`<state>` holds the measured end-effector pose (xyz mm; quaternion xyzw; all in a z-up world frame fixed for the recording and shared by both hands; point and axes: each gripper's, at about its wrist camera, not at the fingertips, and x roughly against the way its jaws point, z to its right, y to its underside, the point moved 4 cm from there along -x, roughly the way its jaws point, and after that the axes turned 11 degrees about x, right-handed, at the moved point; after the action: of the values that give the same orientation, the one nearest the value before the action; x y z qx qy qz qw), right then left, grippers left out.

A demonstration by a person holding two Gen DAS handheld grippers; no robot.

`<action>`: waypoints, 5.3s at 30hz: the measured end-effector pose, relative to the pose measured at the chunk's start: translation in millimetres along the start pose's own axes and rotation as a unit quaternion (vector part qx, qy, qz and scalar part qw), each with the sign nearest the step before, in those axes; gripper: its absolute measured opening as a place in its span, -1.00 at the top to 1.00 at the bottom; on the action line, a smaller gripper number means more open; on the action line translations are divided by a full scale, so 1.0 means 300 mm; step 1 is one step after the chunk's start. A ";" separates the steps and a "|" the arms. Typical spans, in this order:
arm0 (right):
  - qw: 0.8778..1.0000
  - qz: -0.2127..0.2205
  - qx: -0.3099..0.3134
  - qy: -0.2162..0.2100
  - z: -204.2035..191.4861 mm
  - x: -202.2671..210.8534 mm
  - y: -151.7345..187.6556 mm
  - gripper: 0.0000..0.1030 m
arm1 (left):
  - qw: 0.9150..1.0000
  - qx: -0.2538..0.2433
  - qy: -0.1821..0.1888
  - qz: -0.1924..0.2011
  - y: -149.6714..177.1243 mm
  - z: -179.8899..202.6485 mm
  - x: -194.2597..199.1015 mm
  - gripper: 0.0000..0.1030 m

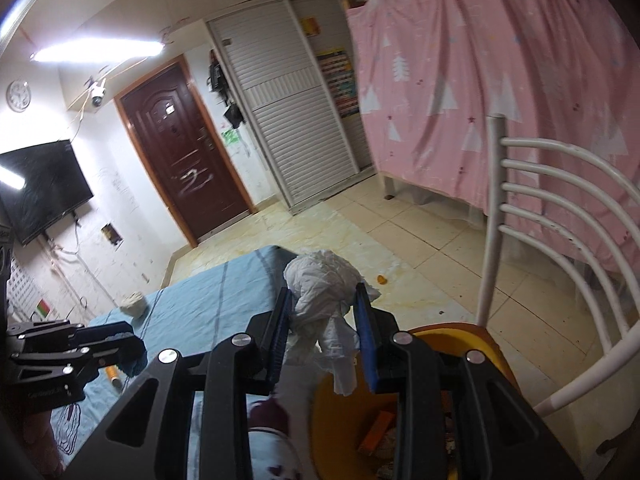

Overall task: Collect trash
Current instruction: 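Carry the ball and tissue over the yellow bin and open both tools, then move both open tools back over the bed toward the remaining items, then grasp the white lump with the left tool while the right tool grasps the orange stick, then carry the lump and stick over the yellow bin and open both tools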

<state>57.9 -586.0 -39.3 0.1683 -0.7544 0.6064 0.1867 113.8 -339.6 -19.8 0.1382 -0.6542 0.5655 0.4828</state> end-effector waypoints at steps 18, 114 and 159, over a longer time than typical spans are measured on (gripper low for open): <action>0.998 -0.007 -0.066 0.007 0.189 0.001 0.060 0.05 | 0.996 0.007 0.069 -0.063 -0.035 0.242 -0.195 0.38; 0.896 -0.198 0.328 -0.222 -1.178 -0.405 0.278 0.67 | 0.975 0.204 -0.072 -0.044 -0.119 -1.006 -0.248 -0.01; 0.991 -0.028 0.098 -0.088 -0.254 -0.056 -0.019 0.79 | 0.994 0.070 -0.077 0.024 -0.101 -0.360 -0.077 -0.02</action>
<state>81.1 -512.3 -27.8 0.2595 -0.7001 0.6545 0.1190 198.7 -263.3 -30.9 0.1992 -0.6509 0.6092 0.4068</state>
